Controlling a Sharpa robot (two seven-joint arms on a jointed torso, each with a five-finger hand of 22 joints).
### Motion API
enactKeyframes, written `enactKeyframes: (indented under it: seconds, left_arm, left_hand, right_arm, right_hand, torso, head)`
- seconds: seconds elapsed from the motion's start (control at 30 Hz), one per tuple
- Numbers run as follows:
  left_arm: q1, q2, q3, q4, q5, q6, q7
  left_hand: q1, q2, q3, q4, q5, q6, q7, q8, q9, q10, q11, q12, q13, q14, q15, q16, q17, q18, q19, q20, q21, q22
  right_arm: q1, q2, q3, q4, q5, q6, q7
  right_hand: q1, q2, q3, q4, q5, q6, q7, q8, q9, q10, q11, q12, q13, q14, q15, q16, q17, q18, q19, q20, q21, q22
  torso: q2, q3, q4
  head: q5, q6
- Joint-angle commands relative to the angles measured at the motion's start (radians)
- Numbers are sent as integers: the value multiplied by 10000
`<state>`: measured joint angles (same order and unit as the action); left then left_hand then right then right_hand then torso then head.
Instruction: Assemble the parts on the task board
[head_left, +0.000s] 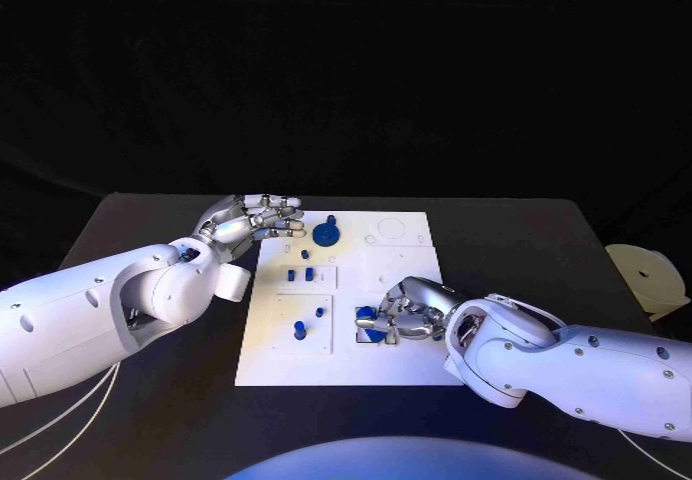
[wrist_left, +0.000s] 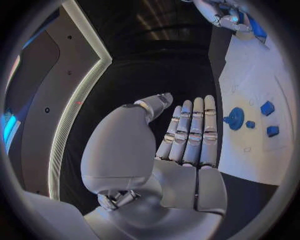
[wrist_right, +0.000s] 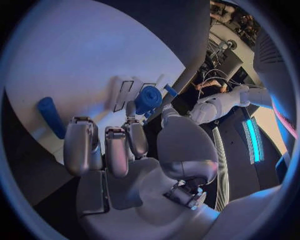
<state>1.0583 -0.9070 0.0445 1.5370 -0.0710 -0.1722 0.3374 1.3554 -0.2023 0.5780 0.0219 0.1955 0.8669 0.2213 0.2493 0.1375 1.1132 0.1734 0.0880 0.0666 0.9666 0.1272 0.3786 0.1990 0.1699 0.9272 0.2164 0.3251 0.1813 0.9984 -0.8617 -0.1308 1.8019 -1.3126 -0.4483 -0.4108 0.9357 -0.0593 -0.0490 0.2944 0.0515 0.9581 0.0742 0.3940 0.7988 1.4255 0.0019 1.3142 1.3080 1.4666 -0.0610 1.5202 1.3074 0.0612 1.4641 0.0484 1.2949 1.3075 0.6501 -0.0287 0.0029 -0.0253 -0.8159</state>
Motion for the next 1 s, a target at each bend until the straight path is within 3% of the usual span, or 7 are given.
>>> enactKeyframes:
  seconds: [0.03,0.2,0.5,0.57,0.67,0.8,1.0]
  left_arm:
    - [-3,8,5,22,18,172,38]
    - [-3,-2,5,20,18,166,34]
    - [-3,-7,4,21,18,170,31]
    - [-3,-7,4,18,17,168,30]
    - [-3,-6,4,15,17,169,29]
    - [-3,-5,4,15,17,170,28]
    - [-3,4,4,13,17,176,27]
  left_hand:
    - [14,75,14,19,37,-57,185,-58,-9,-67,-10,43,6,-70,-10,-31,11,89,20,49,-42,-10]
    - [14,75,14,19,37,-57,185,-58,-9,-67,-10,43,6,-70,-10,-31,11,89,20,49,-42,-10]
    - [13,76,15,20,36,-58,186,-58,-9,-71,-9,45,6,-72,-9,-32,12,88,21,50,-46,-13]
    - [12,79,18,21,32,-62,189,-58,-11,-81,-5,52,6,-78,-6,-34,15,88,25,53,-61,-22]
    - [12,79,18,21,32,-62,189,-58,-11,-81,-5,52,6,-78,-6,-34,15,88,25,53,-61,-22]
    - [12,79,18,21,32,-62,189,-58,-11,-81,-5,52,6,-78,-6,-34,15,88,25,53,-61,-22]
    - [12,79,18,21,32,-62,189,-58,-11,-81,-5,52,6,-78,-6,-34,15,88,25,53,-61,-22]
  right_arm:
    - [-23,-82,-3,151,-76,-191,245]
    - [-32,-303,-3,386,-111,-193,309]
    - [-36,-544,-8,549,-127,190,351]
    - [-37,-576,-13,587,-104,331,412]
    - [-38,-596,-17,613,-90,445,455]
    - [-42,-595,-21,601,-125,562,426]
    - [-44,-491,-24,412,-226,567,258]
  right_hand:
    - [104,230,-145,-3,-34,-12,-9,17,36,-14,-23,24,378,736,-25,-19,1182,-44,-26,-24,50,1616]
    - [321,446,-281,-10,-28,78,-46,72,71,81,-55,131,472,760,-48,15,1273,-77,52,-38,209,1685]
    - [500,615,-420,-16,-16,117,-64,83,80,110,-71,142,486,772,-62,31,1317,-90,84,-50,266,1715]
    - [978,802,-534,-38,32,145,-71,71,71,133,-80,143,497,776,-67,32,1327,-91,92,-53,262,1727]
    - [1305,893,-591,-43,65,168,-77,63,63,145,-86,143,503,782,-76,39,1352,-98,109,-53,289,1745]
    - [2323,1090,-664,-81,322,217,-103,11,18,164,-109,114,495,791,-92,51,1394,-109,140,-76,331,1785]
    - [2711,1230,-659,-91,487,326,-140,23,2,219,-138,182,560,796,-112,58,1417,-114,156,-90,354,1806]
  torso:
    - [-2,3,5]
    - [1,1,6]
    - [5,1,-11]
    - [2,-1,-7]
    - [-4,1,-7]
    - [1,0,1]
    - [1,-8,1]
  head:
    - [-4,6]
    - [-1,9]
    - [28,10]
    - [17,7]
    - [17,5]
    - [9,9]
    - [-10,19]
